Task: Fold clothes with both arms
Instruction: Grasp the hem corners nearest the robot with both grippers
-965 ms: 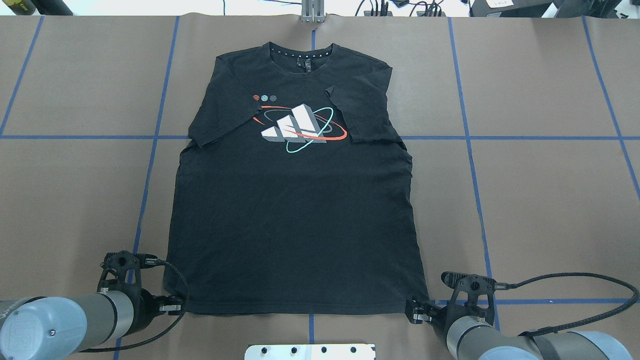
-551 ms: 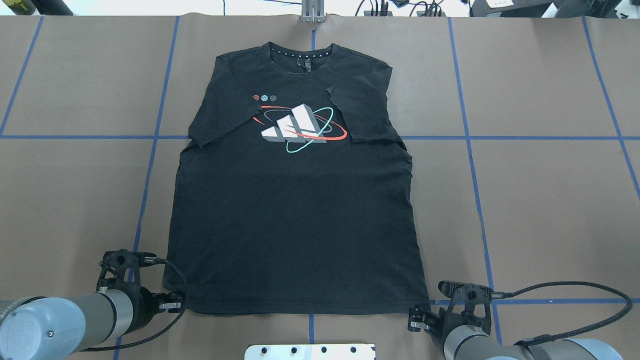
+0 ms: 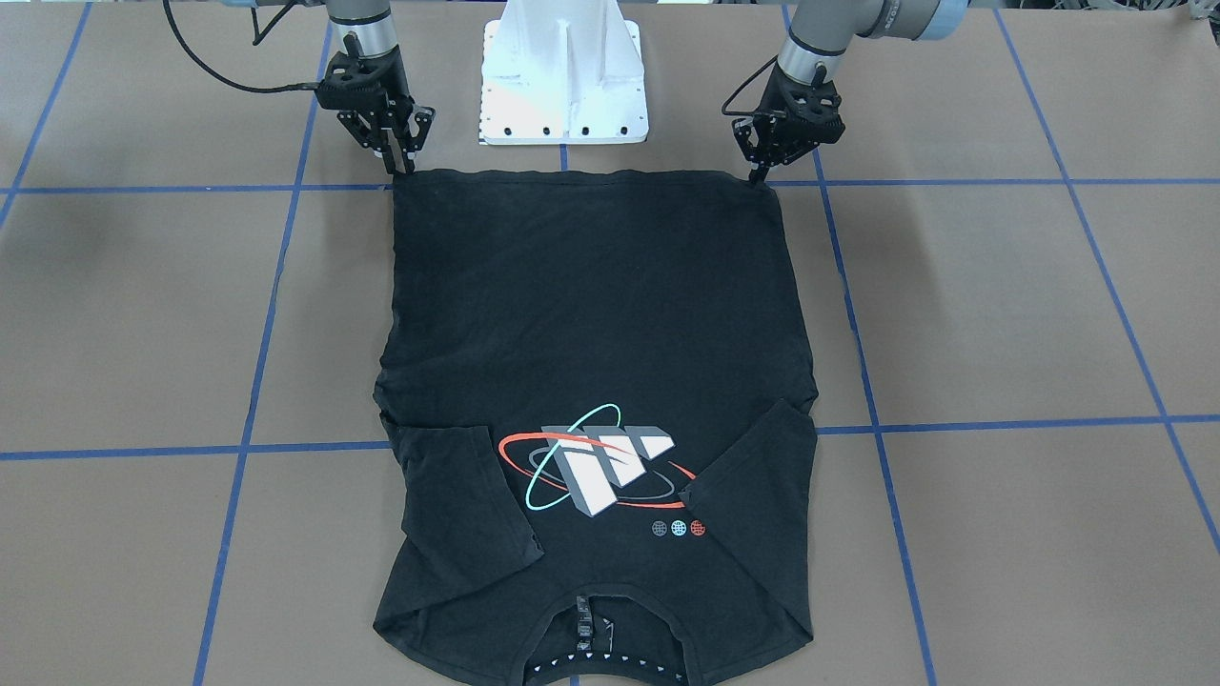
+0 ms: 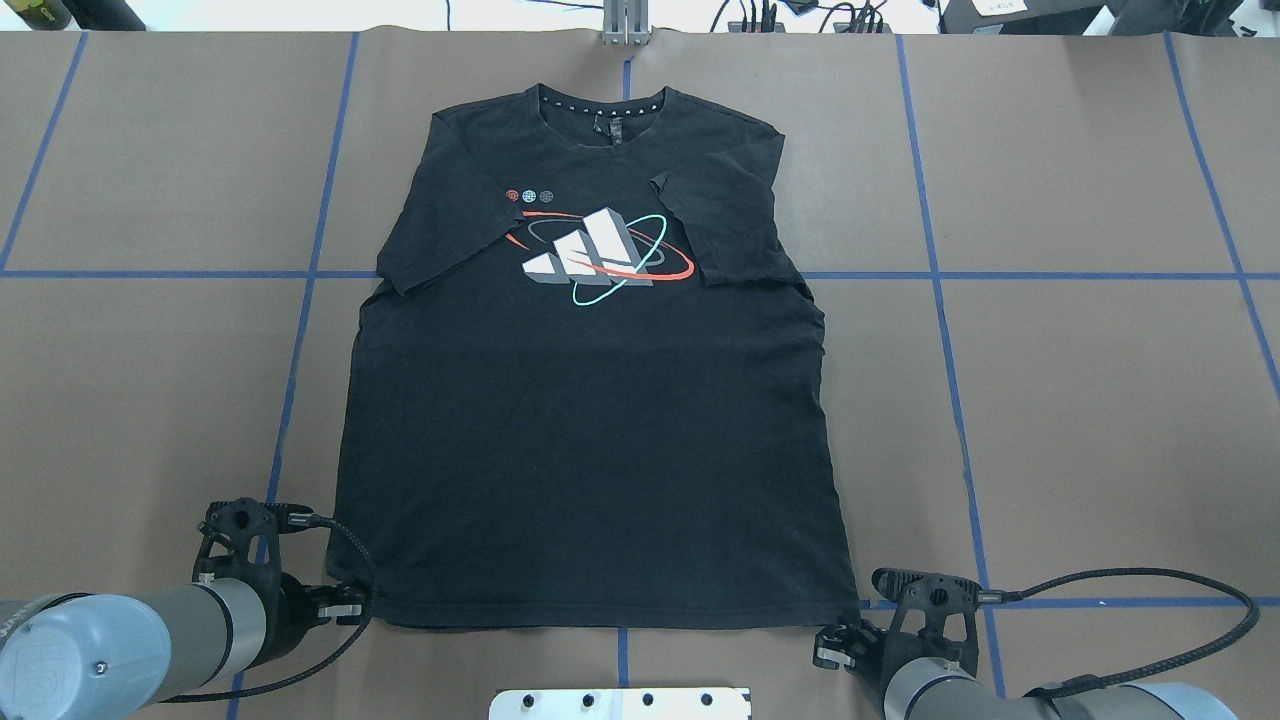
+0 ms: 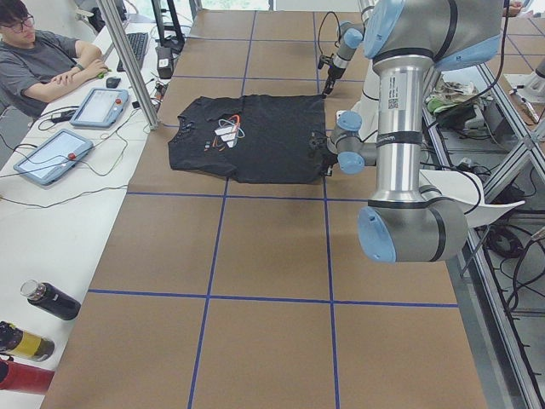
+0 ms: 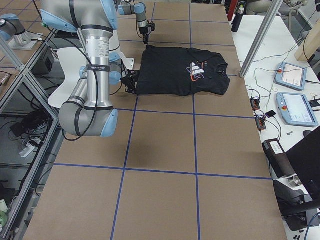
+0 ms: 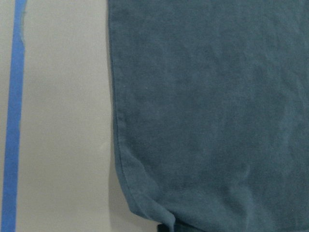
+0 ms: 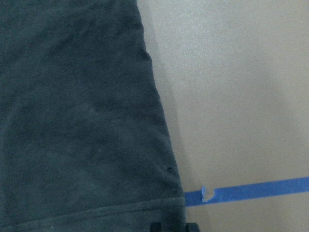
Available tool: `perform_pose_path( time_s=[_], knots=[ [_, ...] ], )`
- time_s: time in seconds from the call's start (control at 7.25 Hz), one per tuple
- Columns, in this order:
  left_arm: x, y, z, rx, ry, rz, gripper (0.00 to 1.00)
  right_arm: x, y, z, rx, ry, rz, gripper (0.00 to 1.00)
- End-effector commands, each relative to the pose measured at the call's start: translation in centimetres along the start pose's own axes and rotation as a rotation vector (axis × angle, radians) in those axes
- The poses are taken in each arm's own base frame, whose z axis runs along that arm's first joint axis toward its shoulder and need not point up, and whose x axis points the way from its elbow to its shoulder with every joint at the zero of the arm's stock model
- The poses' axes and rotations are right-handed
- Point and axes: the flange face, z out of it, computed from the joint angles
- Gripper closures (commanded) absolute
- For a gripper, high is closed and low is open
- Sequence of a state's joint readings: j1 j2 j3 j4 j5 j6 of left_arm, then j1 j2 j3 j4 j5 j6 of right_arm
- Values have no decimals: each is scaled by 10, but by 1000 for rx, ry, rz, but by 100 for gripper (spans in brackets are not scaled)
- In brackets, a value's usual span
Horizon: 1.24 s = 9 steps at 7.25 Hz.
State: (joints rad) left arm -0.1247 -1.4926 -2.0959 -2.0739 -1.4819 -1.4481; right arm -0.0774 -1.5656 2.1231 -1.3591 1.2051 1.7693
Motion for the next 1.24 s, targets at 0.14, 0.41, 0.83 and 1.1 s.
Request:
perform_pose_path(
  time_s=[0.14, 0.41, 0.83, 1.1],
  knots=[
    [3, -2, -7, 2, 11, -3, 100, 1, -2, 1, 1, 3, -3, 90],
    [3, -2, -8, 2, 14, -3, 100, 1, -4, 1, 5, 5, -1, 93],
    [7, -3, -13, -3, 26, -1, 100, -1, -27, -4, 25, -3, 28, 100],
    [16, -12, -47, -7, 77, 69, 100, -7, -71, -34, 17, -43, 75, 100]
  ],
)
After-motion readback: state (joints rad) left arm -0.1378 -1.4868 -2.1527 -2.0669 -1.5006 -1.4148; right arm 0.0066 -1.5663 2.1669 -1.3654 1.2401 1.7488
